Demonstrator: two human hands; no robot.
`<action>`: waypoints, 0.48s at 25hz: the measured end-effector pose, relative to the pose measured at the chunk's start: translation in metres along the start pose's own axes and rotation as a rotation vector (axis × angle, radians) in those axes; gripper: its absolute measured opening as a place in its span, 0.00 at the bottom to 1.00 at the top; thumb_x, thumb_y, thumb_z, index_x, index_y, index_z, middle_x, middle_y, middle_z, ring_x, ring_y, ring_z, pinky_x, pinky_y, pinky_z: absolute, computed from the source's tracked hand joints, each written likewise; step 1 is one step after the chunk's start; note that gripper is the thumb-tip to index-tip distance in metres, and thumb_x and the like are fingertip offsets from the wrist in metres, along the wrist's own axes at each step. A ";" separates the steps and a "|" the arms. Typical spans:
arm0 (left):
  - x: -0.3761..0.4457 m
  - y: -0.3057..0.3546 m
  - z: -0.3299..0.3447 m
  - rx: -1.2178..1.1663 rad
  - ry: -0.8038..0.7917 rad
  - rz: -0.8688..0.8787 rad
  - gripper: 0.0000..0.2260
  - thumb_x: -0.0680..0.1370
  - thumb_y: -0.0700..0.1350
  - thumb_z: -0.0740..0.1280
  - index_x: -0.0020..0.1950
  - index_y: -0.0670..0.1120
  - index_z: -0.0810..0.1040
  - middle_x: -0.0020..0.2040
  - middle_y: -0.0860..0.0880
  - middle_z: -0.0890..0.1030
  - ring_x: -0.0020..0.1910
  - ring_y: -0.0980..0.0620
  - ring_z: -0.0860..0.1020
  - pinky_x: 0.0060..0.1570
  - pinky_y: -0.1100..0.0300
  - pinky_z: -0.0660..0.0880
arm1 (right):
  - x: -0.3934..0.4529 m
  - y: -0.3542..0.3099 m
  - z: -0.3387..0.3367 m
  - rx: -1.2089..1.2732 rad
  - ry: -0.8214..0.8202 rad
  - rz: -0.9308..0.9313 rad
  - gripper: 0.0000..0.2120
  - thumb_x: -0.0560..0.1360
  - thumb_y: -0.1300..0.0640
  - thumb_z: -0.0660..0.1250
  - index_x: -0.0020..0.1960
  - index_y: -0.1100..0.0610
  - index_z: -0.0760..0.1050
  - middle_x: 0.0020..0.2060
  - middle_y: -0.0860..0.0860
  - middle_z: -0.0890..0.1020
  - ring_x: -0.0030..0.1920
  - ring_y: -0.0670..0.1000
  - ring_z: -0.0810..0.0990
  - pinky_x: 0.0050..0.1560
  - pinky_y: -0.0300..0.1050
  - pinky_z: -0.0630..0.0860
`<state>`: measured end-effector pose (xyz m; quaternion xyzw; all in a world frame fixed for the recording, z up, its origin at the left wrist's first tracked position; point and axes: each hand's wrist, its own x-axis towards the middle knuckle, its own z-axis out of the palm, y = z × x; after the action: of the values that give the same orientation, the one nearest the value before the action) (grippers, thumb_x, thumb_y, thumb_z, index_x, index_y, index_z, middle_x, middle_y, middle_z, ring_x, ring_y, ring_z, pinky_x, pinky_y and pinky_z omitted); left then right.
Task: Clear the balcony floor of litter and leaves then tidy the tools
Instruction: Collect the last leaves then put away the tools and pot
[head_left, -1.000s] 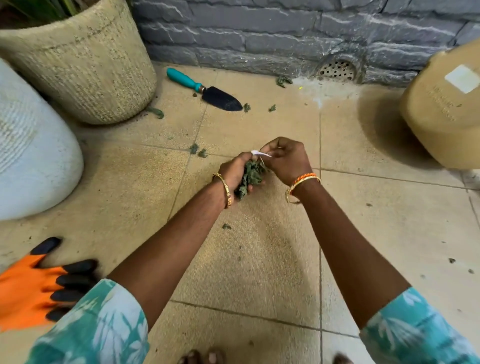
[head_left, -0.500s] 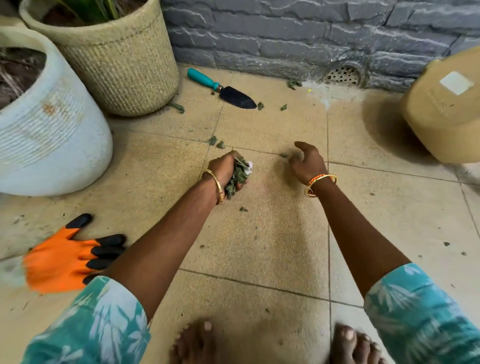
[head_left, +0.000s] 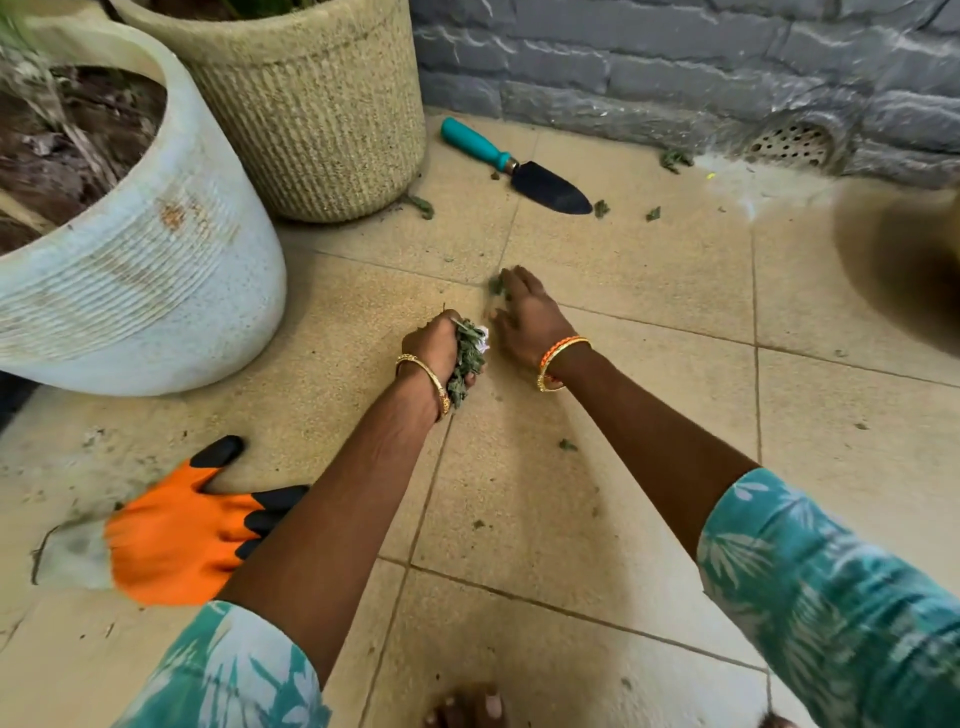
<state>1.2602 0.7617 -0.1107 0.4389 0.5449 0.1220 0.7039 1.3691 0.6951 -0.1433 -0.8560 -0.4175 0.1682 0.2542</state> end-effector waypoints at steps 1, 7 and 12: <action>0.004 0.001 -0.003 -0.014 -0.008 -0.010 0.13 0.76 0.44 0.61 0.34 0.41 0.76 0.22 0.46 0.74 0.18 0.50 0.69 0.18 0.69 0.63 | 0.006 -0.003 0.006 -0.025 -0.016 -0.057 0.27 0.78 0.62 0.60 0.74 0.63 0.57 0.73 0.62 0.58 0.73 0.59 0.57 0.72 0.44 0.54; 0.019 0.013 -0.011 -0.089 -0.215 -0.158 0.14 0.79 0.46 0.57 0.36 0.43 0.73 0.23 0.48 0.77 0.25 0.49 0.74 0.17 0.72 0.61 | -0.024 0.011 0.012 -0.283 0.080 -0.239 0.18 0.79 0.65 0.59 0.68 0.65 0.68 0.68 0.61 0.69 0.69 0.60 0.65 0.69 0.49 0.62; 0.010 0.021 -0.005 -0.226 -0.362 -0.262 0.17 0.81 0.46 0.53 0.36 0.42 0.71 0.29 0.47 0.76 0.24 0.51 0.79 0.15 0.72 0.60 | -0.039 0.030 -0.014 -0.419 0.147 -0.325 0.10 0.64 0.75 0.69 0.45 0.69 0.80 0.42 0.64 0.81 0.43 0.65 0.80 0.37 0.55 0.81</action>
<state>1.2657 0.7830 -0.1020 0.2975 0.4452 0.0094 0.8445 1.3723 0.6437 -0.1461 -0.8215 -0.5556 -0.0275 0.1249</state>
